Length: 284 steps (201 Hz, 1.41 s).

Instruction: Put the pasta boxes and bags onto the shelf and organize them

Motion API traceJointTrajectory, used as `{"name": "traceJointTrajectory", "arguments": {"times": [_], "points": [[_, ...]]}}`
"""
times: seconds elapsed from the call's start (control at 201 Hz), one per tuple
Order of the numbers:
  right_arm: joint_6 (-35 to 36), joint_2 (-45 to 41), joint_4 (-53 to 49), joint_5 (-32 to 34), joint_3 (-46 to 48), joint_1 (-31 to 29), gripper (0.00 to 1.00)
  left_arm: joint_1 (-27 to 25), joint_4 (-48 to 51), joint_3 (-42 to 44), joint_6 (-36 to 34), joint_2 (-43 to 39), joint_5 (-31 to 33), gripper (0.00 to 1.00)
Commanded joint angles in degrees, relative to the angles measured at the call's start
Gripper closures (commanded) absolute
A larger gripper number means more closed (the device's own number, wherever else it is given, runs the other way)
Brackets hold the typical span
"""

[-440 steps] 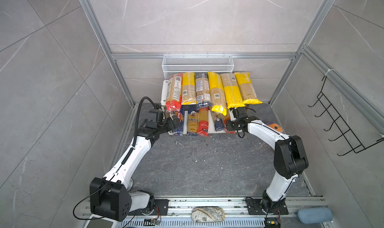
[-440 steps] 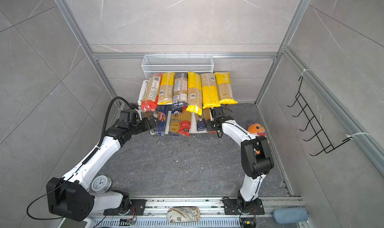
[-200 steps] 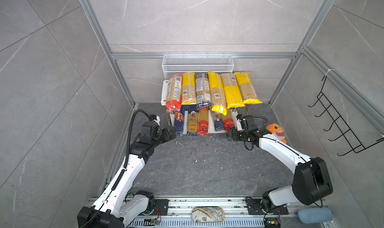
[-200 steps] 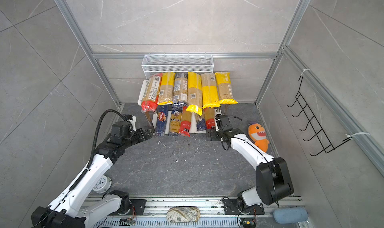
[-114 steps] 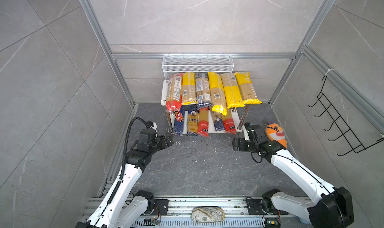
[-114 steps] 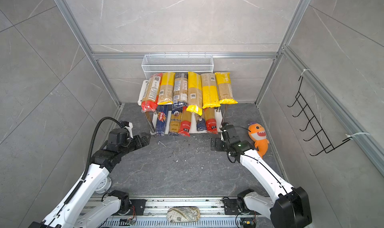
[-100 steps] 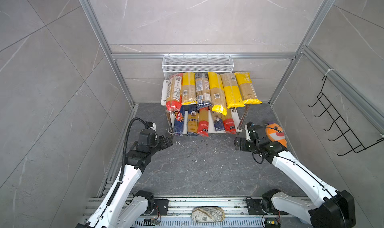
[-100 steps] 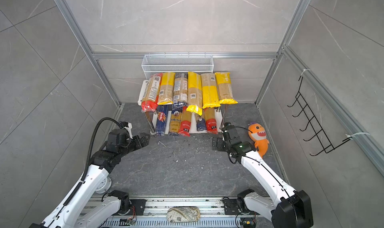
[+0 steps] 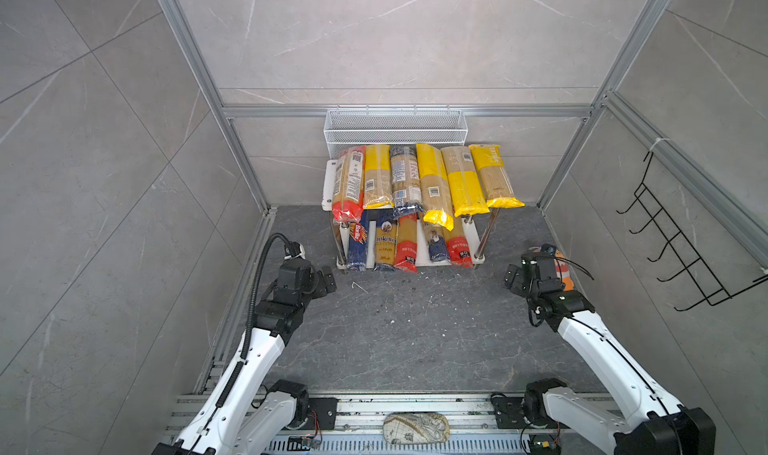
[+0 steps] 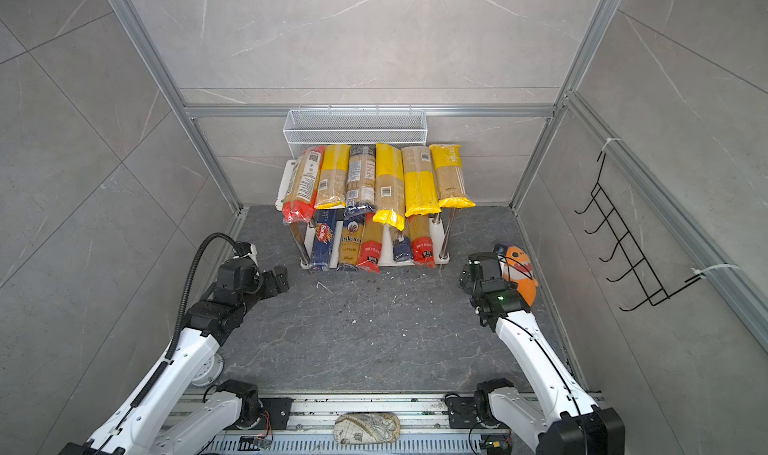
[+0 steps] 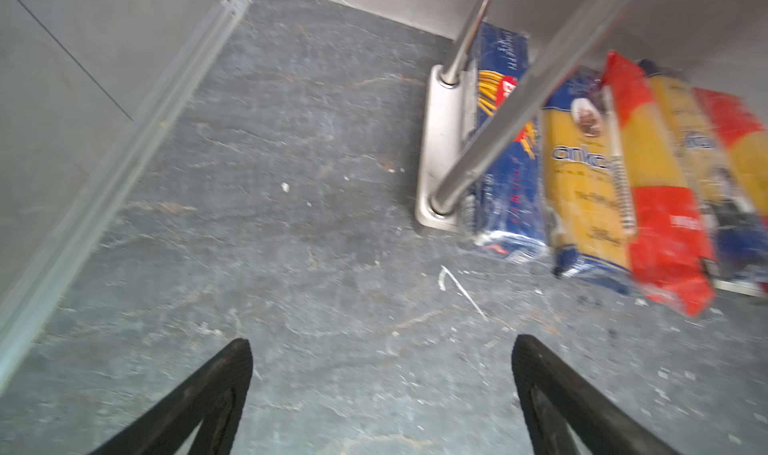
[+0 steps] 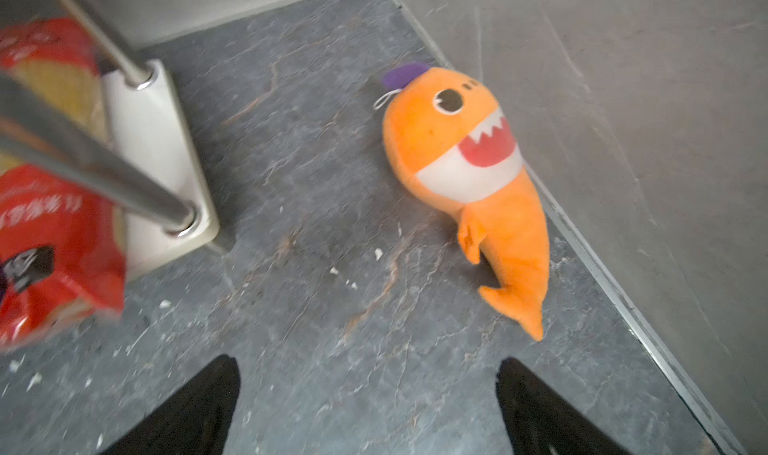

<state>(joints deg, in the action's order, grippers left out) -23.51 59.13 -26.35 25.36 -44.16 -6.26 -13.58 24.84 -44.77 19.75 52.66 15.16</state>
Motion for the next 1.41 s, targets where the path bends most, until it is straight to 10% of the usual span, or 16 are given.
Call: {"name": "traceJointTrajectory", "arguments": {"times": [0.0,0.398,1.409], "points": [[3.2,0.1,9.6,-3.2,2.6,4.5,0.0,3.0,-5.7,1.0,-4.5,1.2,4.2,0.0],[8.8,9.7,26.5,-12.4,4.5,14.9,0.0,18.8,-23.4,9.9,-6.3,3.3,-7.9,0.0],[19.6,18.2,54.1,-29.8,12.2,14.8,0.0,19.4,-68.9,24.9,-15.7,26.1,-12.7,0.0]]}}
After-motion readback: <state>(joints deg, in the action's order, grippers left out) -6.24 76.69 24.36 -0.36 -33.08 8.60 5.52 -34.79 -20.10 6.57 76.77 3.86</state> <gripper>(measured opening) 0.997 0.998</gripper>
